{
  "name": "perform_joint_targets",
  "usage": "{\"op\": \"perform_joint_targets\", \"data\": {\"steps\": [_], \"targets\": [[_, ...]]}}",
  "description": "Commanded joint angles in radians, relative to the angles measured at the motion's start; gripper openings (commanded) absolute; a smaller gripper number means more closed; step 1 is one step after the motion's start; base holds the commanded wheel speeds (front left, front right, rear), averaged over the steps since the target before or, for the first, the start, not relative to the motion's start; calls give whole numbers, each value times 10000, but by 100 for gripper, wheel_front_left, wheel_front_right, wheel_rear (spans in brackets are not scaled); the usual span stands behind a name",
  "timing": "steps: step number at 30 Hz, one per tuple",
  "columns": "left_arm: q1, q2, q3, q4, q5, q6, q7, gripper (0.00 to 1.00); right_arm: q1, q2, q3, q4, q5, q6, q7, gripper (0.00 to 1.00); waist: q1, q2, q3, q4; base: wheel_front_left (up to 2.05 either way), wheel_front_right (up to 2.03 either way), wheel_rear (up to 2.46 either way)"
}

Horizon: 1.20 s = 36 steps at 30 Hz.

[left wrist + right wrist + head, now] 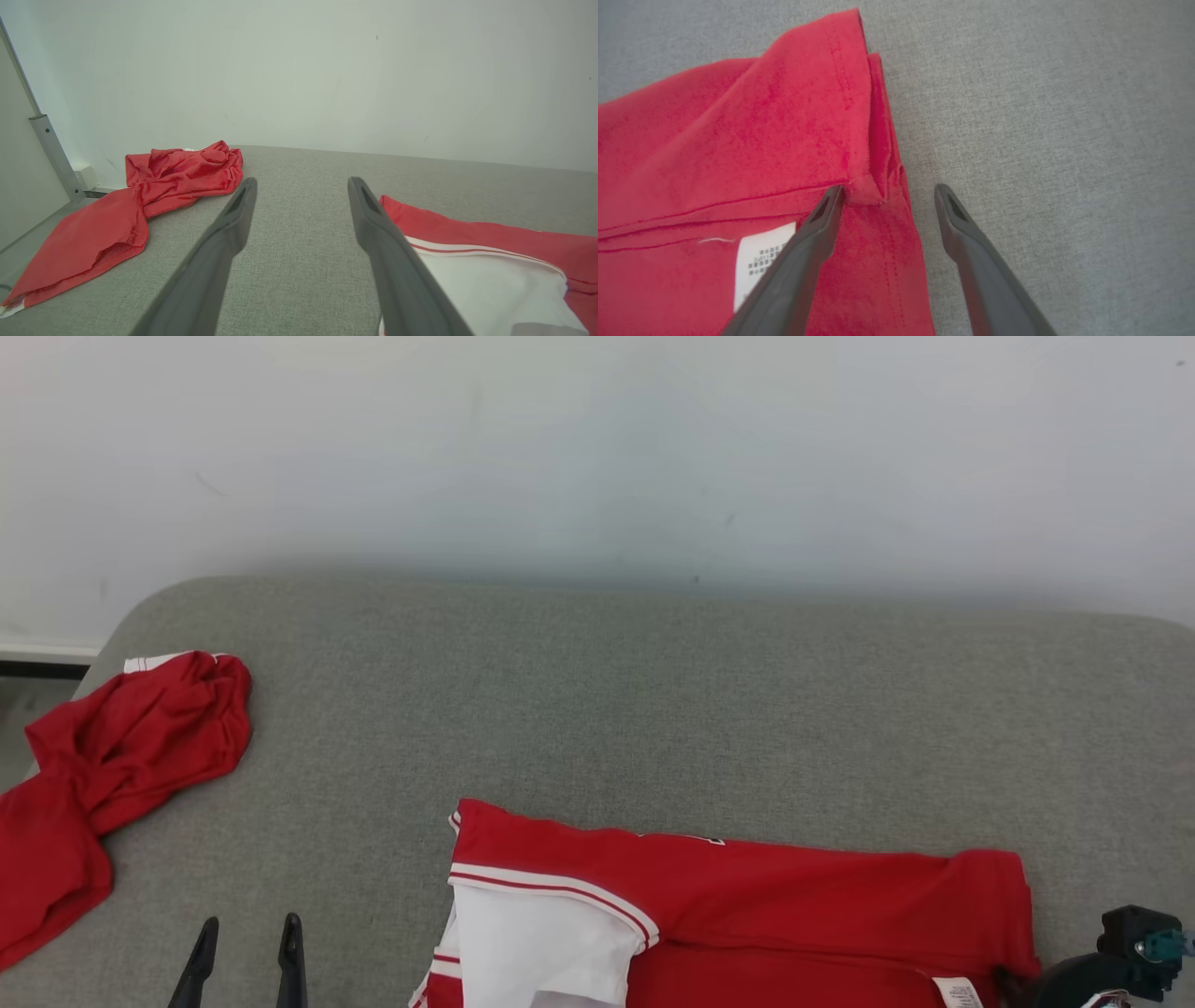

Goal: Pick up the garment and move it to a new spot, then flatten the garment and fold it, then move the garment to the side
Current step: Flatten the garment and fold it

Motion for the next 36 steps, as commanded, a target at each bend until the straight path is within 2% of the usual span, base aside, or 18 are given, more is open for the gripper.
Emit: {"op": "perform_joint_targets", "data": {"steps": [1, 8, 9, 10, 11, 12, 16, 23, 30, 33, 36], "targets": [[-97, 22, -8, 6, 56, 0, 15, 100, -66, 10, -48, 47, -88, 5, 21, 100, 0, 0, 125, 97, 0, 0, 0], [-269, 102, -127, -79, 58, 33, 111, 100, -536, 34, -96, 1412, 46, 5, -242, 100, 0, 0, 420, 292, 0, 0, 0], [-272, 117, -121, -93, 44, 49, 106, 100, -608, 40, -31, 1572, 158, 5, -287, 93, 0, 0, 432, 296, 0, 0, 0], [-268, 125, -113, -110, 24, 60, 113, 100, -670, 48, 44, 1681, 226, 5, -355, 46, 0, 0, 439, 296, 0, 0, 0], [-256, 131, -110, -120, 8, 73, 121, 100, -693, 54, 100, 1755, 285, 5, -406, 6, 0, 0, 436, 294, 0, 0, 0], [-236, 144, -103, -125, -2, 74, 143, 100, -713, 63, 163, 1814, 330, 10, -467, 0, 0, 0, 415, 287, 0, 0, 0], [-51, 189, -68, -167, -24, 169, 208, 100, -729, 28, -75, 1747, 401, 14, -742, 0, 0, 0, 271, 191, 0, 0, 0], [223, 185, 3, -348, -151, 290, 300, 100, -703, -64, -1624, 676, 117, -10, -958, 0, 0, 0, 80, -213, 0, 0, 0], [319, 144, -20, -399, -276, 344, 303, 100, -503, -682, -2991, -759, -275, -9, -697, 0, 0, 0, 57, -675, 0, 0, 0], [362, 146, 3, -398, -348, 364, 275, 100, -409, -910, -3005, -1360, -301, -7, -529, 0, 0, 0, 47, -843, 0, 0, 0], [343, 150, 8, -374, -389, 383, 257, 100, -285, -822, -2383, -1974, 19, -7, -238, 0, 0, 0, 26, -960, 0, 0, 0]]}}
